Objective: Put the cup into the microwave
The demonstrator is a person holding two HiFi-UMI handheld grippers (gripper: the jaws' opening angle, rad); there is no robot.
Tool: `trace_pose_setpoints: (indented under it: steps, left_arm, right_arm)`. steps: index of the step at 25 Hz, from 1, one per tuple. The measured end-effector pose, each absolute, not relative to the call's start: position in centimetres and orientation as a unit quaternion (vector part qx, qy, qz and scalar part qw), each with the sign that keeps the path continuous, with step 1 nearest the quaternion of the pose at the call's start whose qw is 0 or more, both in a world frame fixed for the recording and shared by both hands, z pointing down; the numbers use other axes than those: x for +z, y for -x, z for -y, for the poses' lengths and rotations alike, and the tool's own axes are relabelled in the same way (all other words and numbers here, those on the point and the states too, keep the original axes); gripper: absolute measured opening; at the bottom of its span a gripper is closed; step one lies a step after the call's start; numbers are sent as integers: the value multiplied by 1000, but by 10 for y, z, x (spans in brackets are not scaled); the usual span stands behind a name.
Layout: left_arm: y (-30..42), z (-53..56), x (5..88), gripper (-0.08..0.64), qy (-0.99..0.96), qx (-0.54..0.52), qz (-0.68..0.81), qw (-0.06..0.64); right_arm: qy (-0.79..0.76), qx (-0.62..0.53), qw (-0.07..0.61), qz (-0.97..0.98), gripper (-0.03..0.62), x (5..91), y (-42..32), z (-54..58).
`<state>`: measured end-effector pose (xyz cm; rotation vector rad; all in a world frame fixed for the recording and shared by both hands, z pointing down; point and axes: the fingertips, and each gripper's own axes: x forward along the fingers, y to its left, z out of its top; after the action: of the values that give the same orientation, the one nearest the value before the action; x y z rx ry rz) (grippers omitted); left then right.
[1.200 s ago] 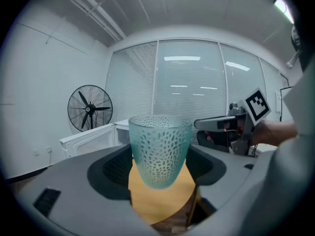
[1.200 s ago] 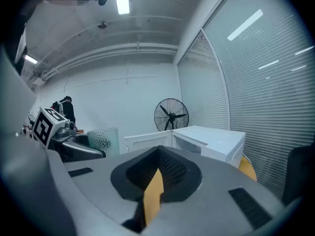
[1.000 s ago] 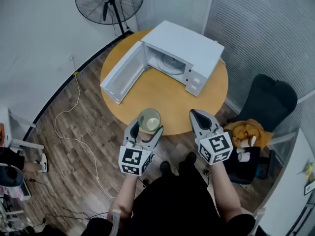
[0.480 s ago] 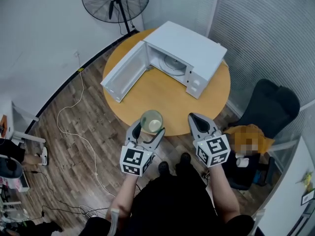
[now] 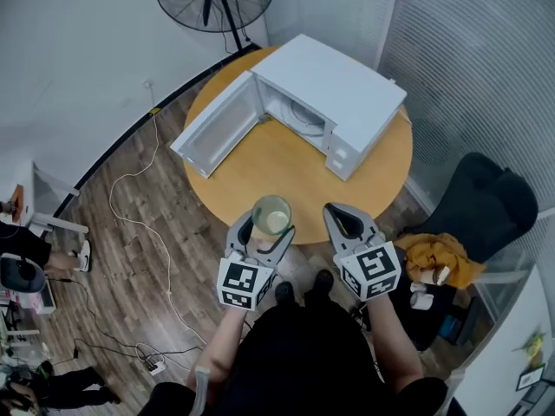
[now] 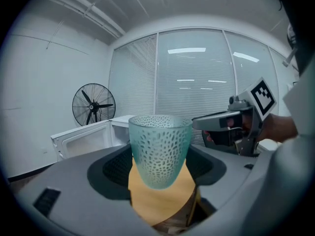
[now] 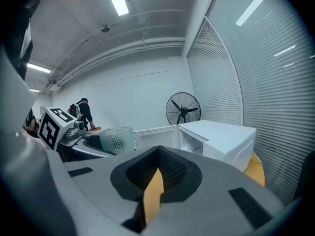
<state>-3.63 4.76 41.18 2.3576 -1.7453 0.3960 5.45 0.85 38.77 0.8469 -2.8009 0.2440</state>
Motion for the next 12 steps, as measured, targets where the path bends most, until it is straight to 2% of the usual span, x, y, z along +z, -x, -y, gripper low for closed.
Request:
trace_pose_setpoints:
  steps: [12]
  left_arm:
    - [18,-24,442,333,-757,122,628,133]
  right_arm:
    - [-243,94,105,960,9,404,-74,13]
